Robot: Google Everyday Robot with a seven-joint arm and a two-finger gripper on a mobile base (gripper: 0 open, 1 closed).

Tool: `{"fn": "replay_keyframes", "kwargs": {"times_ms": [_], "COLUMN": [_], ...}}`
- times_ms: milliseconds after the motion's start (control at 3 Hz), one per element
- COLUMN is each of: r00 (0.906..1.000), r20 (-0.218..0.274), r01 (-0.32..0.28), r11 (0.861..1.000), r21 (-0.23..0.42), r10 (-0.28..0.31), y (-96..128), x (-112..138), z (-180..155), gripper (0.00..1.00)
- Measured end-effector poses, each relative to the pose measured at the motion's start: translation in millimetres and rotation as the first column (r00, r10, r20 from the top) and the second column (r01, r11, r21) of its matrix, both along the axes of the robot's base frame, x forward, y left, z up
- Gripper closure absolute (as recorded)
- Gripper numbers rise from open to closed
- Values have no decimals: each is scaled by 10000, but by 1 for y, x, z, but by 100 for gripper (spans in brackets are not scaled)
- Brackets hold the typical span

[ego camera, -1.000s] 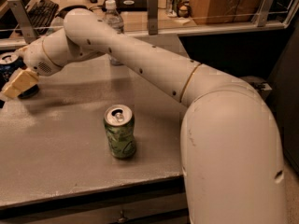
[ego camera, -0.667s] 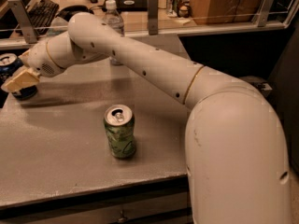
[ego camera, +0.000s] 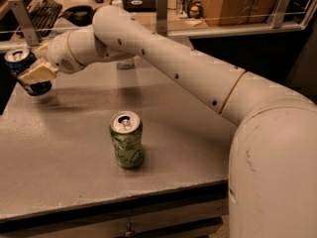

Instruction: Move pepsi can near blue plastic bottle

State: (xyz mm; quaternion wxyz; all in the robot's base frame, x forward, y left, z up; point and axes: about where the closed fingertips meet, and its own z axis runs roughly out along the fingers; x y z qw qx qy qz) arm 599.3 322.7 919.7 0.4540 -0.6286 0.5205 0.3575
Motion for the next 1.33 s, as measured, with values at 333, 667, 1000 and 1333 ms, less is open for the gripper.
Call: {"fn": "replay_keyframes", "kwargs": {"times_ms": [333,667,1000,1333], "r00": [9944,9756,9407,9028], "r20": [235,82,-88,-120], "r01": [1044,2189,3360,4281], "r11": [9936,9705,9351,9008], "r21": [-440,-1010,-1128,-723], "r10": [-1035,-2192,-3391,-4300], "y": [-79,-161,-243,-310], "x": [-6,-6,5,40], "z": [13,5,-2,-3], "gripper": [100,100,100,100]}}
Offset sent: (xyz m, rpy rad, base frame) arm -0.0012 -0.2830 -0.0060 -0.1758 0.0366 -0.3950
